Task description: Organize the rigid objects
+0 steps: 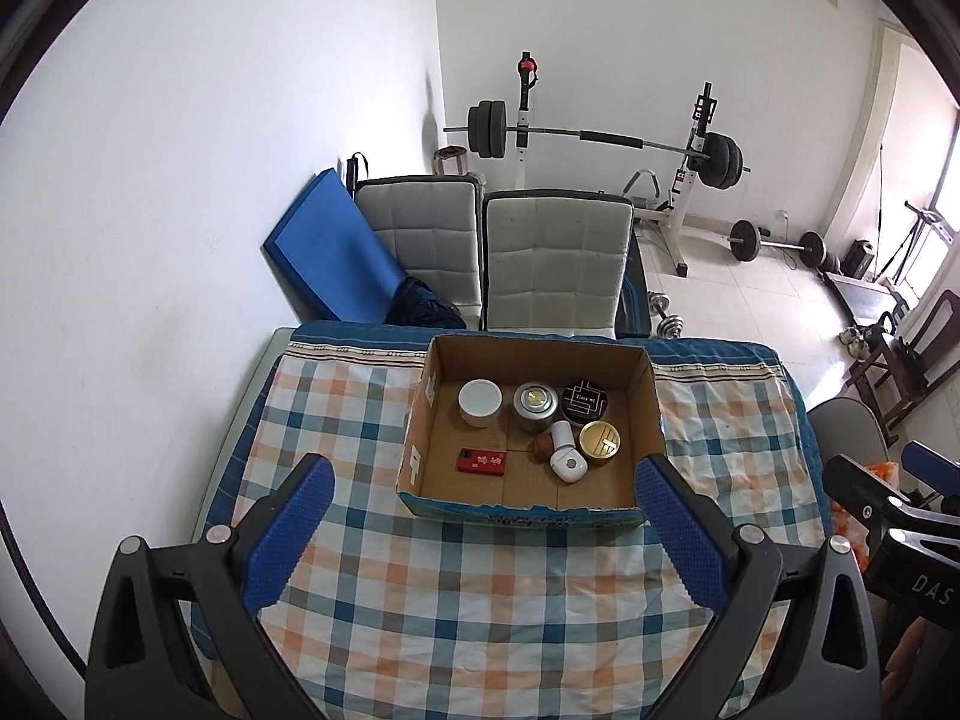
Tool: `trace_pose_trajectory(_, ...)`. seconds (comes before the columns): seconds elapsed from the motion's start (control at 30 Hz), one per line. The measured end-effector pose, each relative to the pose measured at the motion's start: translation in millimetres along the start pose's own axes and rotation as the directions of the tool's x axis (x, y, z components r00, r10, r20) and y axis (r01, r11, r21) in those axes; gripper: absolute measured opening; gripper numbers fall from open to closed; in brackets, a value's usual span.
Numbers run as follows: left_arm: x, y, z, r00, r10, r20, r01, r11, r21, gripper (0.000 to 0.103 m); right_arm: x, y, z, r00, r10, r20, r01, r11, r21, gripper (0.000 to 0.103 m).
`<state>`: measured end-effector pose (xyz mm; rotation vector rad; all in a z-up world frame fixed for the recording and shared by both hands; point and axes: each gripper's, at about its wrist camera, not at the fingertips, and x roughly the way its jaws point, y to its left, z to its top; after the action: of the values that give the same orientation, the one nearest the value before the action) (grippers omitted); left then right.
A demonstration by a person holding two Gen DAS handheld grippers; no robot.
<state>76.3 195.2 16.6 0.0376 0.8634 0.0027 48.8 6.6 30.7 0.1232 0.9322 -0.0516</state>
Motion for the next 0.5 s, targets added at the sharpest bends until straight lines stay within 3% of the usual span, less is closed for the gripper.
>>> trace_pose_trajectory(0.5,1.3,-5.0,5.1,1.0,-0.006,0.01,0.005,0.999,0.046,0.103,2.5,-4.5,-0.3,0.999,-0.039,0.014,0.039,0.999,0.016,0.103)
